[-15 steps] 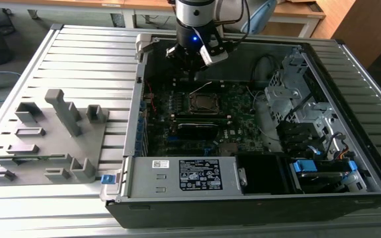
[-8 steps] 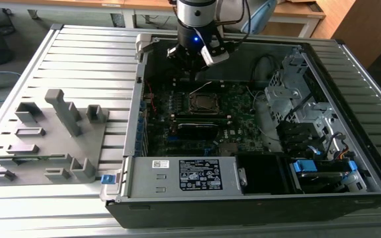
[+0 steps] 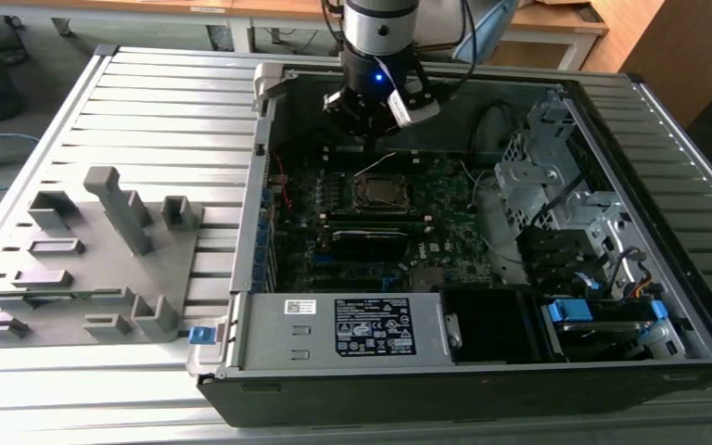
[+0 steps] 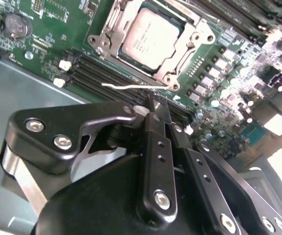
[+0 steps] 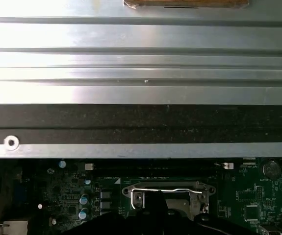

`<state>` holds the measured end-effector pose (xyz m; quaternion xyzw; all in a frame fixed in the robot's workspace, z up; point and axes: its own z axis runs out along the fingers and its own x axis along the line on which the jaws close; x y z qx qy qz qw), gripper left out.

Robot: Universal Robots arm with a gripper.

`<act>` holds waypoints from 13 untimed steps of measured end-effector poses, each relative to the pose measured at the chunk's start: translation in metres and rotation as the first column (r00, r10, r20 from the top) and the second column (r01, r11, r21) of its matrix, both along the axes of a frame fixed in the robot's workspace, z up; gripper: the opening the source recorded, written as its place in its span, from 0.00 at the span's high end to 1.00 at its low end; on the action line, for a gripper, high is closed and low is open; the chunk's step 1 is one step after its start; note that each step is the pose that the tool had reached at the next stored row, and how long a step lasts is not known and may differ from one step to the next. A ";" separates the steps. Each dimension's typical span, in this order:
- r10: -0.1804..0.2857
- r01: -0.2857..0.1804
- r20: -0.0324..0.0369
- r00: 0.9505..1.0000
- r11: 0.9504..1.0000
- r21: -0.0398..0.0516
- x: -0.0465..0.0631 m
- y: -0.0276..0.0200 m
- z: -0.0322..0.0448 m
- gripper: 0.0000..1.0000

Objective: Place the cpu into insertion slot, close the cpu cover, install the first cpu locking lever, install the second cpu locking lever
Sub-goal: 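Install the first cpu locking lever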

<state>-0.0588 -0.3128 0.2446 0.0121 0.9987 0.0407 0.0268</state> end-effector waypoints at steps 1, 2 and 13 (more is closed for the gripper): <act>0.000 0.000 0.000 1.000 1.000 0.000 0.000 0.0000 -0.0016 0.90; 0.000 0.000 0.000 1.000 1.000 0.000 0.001 0.0000 -0.0033 0.90; -0.011 0.011 0.000 1.000 1.000 0.000 0.007 0.0000 -0.0096 0.90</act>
